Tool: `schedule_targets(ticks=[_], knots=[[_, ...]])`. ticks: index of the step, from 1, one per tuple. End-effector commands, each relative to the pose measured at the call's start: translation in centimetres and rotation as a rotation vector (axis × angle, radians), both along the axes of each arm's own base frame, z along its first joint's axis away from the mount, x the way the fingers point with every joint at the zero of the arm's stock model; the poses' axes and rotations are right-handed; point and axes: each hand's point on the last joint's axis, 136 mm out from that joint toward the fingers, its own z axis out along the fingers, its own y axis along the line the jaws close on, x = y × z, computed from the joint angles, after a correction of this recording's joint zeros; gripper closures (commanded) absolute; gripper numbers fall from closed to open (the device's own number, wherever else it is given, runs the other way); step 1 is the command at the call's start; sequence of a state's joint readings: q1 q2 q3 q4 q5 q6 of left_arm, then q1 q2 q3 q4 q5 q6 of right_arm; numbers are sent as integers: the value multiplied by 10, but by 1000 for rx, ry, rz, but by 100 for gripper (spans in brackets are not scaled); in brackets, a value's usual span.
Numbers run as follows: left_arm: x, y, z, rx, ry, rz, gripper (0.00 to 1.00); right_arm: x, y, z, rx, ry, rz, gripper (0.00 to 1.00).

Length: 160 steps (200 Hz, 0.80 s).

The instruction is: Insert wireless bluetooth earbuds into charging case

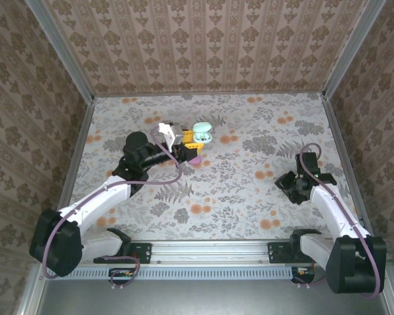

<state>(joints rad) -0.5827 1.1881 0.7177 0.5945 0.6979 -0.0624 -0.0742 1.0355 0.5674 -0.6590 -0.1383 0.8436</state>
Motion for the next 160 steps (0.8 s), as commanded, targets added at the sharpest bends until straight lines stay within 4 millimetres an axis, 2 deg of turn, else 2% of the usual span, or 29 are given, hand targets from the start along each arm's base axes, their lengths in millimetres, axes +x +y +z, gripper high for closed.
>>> schedule_targets(ticks=[1, 50, 125, 160], knots=[[-6, 1, 10, -18, -38, -4, 64, 4, -8, -1, 12, -30, -61, 50], [-5, 0, 10, -21, -32, -4, 64, 6, -10, -12, -8, 22, -6, 54], [-5, 0, 11, -21, -33, 4, 64, 15, -3, -26, 21, 90, 70, 53], [-3, -2, 10, -20, -31, 1, 65, 18, 2, -28, 22, 116, 125, 58]])
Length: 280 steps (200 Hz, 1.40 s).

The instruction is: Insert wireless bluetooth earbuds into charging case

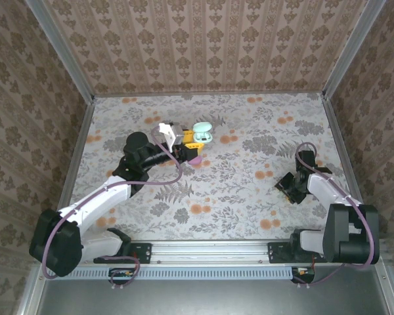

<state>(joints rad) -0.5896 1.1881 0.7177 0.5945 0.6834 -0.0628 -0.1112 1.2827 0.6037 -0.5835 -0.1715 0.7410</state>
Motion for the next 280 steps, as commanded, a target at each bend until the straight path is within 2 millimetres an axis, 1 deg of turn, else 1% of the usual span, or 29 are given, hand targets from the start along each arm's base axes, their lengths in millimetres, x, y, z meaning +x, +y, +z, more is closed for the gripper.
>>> schedule_targets(ticks=[1, 57, 82, 84, 87, 123, 147, 164, 193, 221, 226, 231, 256, 265, 280], knots=[[-4, -1, 10, -19, -31, -6, 65, 7, 6, 5, 12, -1, 56, 58], [-2, -1, 11, -22, -32, -2, 65, 6, 10, -1, -22, 58, 123, 60], [-2, -1, 10, -20, -32, 0, 65, 6, 10, 1, -60, 69, 156, 61], [-2, -1, 11, -20, -32, 0, 65, 4, 10, -4, -60, 92, 160, 61], [-2, 0, 11, -20, -32, 1, 65, 4, 10, -5, -64, 99, 164, 62], [-2, 0, 10, -18, -30, 1, 65, 2, 10, -9, -102, 144, 207, 63], [-2, 0, 10, -17, -30, 6, 65, 4, 13, -9, -121, 153, 247, 67], [-1, 2, 9, -17, -29, 17, 65, 7, 17, -7, -135, 159, 287, 68], [-2, 4, 9, -13, -35, 28, 65, 18, 33, -2, -151, 151, 390, 68], [-4, 6, 10, -11, -41, 30, 65, 31, 60, 2, -178, 140, 541, 68], [-5, 6, 11, -12, -44, 30, 65, 33, 66, 1, -177, 142, 571, 68], [0, 8, 11, -13, -43, 61, 65, 35, 72, 1, -179, 143, 598, 68], [-1, 11, 12, -12, -49, 74, 65, 41, 93, -5, -200, 173, 706, 68], [-1, 12, 13, -12, -50, 78, 65, 43, 99, -5, -213, 181, 737, 68], [-2, 14, 13, -11, -52, 87, 65, 46, 102, -5, -241, 192, 764, 67]])
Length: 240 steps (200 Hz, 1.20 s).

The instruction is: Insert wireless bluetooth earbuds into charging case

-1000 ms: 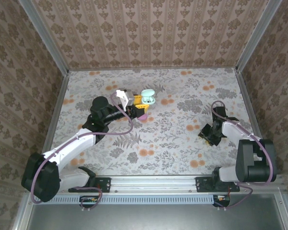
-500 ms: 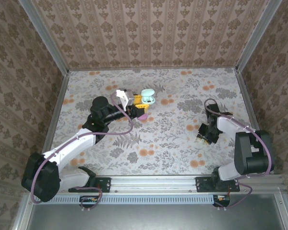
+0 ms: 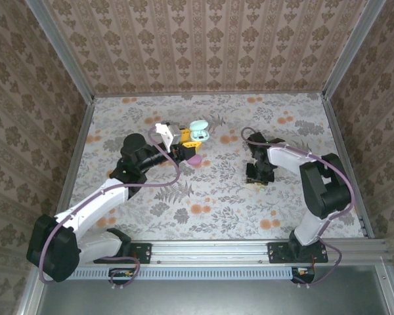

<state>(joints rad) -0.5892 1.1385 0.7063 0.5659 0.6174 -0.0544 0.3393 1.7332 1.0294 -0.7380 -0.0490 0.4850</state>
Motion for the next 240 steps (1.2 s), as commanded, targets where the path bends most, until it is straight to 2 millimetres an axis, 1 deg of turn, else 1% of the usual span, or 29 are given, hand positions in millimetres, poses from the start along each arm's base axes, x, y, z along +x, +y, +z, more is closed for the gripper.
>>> schedule_targets(ticks=[1, 28, 49, 60, 85, 115, 129, 168, 193, 240], knots=[[-4, 5, 6, -6, -38, 22, 65, -4, -1, 2, -78, 39, 81, 67], [-4, 8, 7, -8, -41, 37, 65, 0, -4, 13, -94, -3, 72, 65], [-4, 7, 7, -7, -41, 36, 65, 0, -11, 26, -103, -54, 64, 63], [-3, 7, 6, -6, -40, 35, 65, 0, -18, 28, -95, -69, 38, 61], [-2, 4, 7, -8, -37, 22, 65, -3, -29, 21, -28, -63, -34, 56], [-2, 3, 6, -7, -34, 17, 65, -2, -23, 14, 83, -51, -58, 51], [-3, 3, 6, -7, -35, 18, 65, -3, -20, 11, 99, -32, -55, 50], [-3, 4, 7, -9, -34, 19, 65, -8, -20, 3, 97, 11, -50, 50], [-2, 4, 6, -9, -32, 22, 65, -12, -20, 2, 98, 28, -44, 51], [-2, 2, 6, -9, -30, 15, 65, -29, -24, 1, 87, 69, -71, 53]])
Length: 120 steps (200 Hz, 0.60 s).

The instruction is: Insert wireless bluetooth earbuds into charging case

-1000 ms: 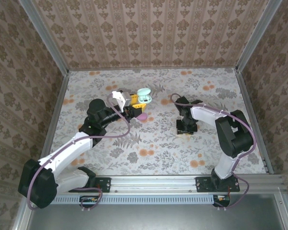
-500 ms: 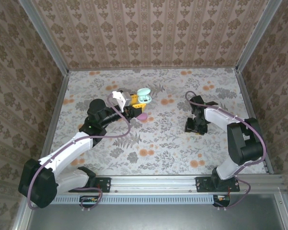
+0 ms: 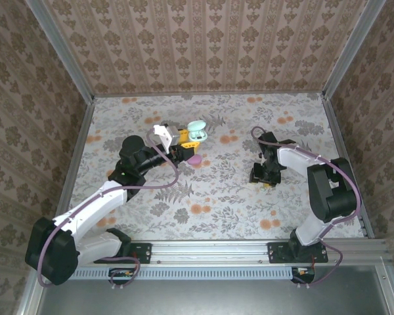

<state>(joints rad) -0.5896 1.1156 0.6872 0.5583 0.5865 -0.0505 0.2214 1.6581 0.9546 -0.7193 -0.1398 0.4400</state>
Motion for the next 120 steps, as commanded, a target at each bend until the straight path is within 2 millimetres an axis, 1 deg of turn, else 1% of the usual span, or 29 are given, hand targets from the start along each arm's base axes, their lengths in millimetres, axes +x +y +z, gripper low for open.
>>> schedule_targets(ticks=[1, 36, 59, 120], knots=[[-2, -2, 8, -11, -31, -15, 65, -22, -2, -3, -2, 67, 0, 53], [-2, -3, 7, -12, -24, -18, 65, -28, -3, -1, -6, 75, -4, 53], [-2, -4, 9, -15, -28, -19, 65, -32, -6, 0, -30, 88, -7, 54], [-1, -5, 9, -17, -23, -24, 65, -29, -13, 6, -80, 68, 5, 54]])
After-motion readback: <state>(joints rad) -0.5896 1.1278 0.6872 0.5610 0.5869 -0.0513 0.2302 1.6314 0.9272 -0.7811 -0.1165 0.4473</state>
